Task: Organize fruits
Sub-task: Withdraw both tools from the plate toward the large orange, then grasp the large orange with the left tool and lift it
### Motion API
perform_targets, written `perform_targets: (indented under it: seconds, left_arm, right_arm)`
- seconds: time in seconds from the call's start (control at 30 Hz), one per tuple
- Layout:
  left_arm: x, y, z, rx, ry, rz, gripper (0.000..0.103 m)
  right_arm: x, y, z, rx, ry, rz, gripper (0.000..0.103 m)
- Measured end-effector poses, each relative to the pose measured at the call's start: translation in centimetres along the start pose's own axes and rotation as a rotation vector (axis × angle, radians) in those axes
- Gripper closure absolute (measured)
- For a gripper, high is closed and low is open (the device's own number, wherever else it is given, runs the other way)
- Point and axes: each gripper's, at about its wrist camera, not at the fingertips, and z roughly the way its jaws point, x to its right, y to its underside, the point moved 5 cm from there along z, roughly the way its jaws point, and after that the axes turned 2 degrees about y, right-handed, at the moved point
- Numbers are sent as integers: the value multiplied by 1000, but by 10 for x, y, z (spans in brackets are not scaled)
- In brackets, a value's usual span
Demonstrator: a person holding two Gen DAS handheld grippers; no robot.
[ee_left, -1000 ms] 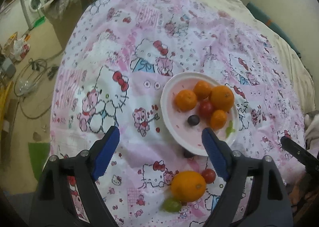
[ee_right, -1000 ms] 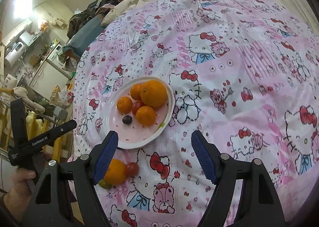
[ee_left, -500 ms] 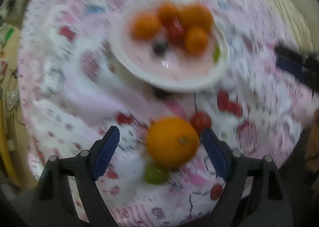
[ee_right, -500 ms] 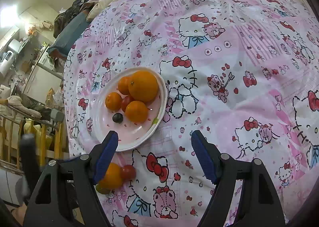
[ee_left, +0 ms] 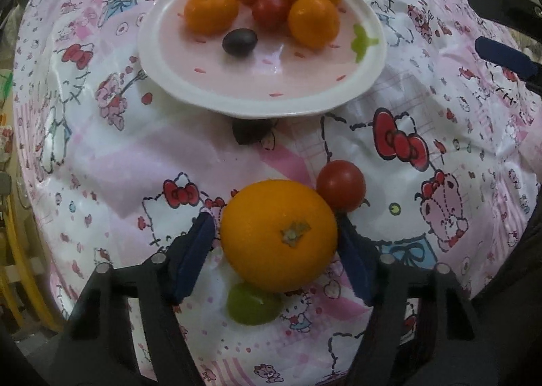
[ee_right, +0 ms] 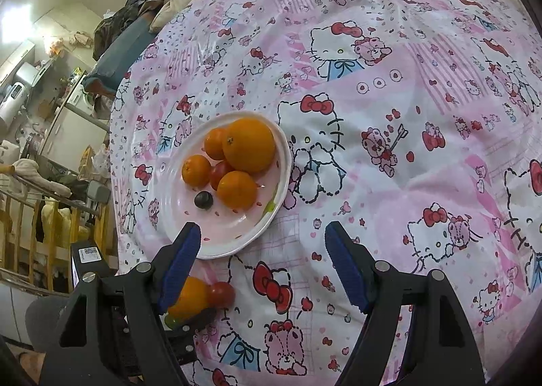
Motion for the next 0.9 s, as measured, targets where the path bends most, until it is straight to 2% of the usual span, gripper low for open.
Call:
perform_targets:
  seconds: [0.03, 0.27, 0.43, 0.6, 0.7, 0.9]
  left_arm:
    - [0, -1, 1, -5, 19, -7, 42]
    - [-1, -1, -8, 5, 39, -5, 47]
    - [-5, 0, -43, 78, 63, -12, 47]
    - [-21, -4, -66, 123, 76, -64, 47]
    - [-42, -9, -78, 157, 60, -118, 47]
    - [-92, -9, -86, 196, 37, -310, 47]
  right_arm:
    - [0, -1, 1, 0, 2, -1, 25]
    - [1, -1, 1, 4, 15, -4, 25]
    - [0, 0, -1, 6, 10, -12, 25]
    - [-2, 3, -1, 1, 10, -21, 25]
    - [-7, 5, 0, -3, 8, -30, 25]
    - [-24, 16, 16, -58, -37, -35, 25]
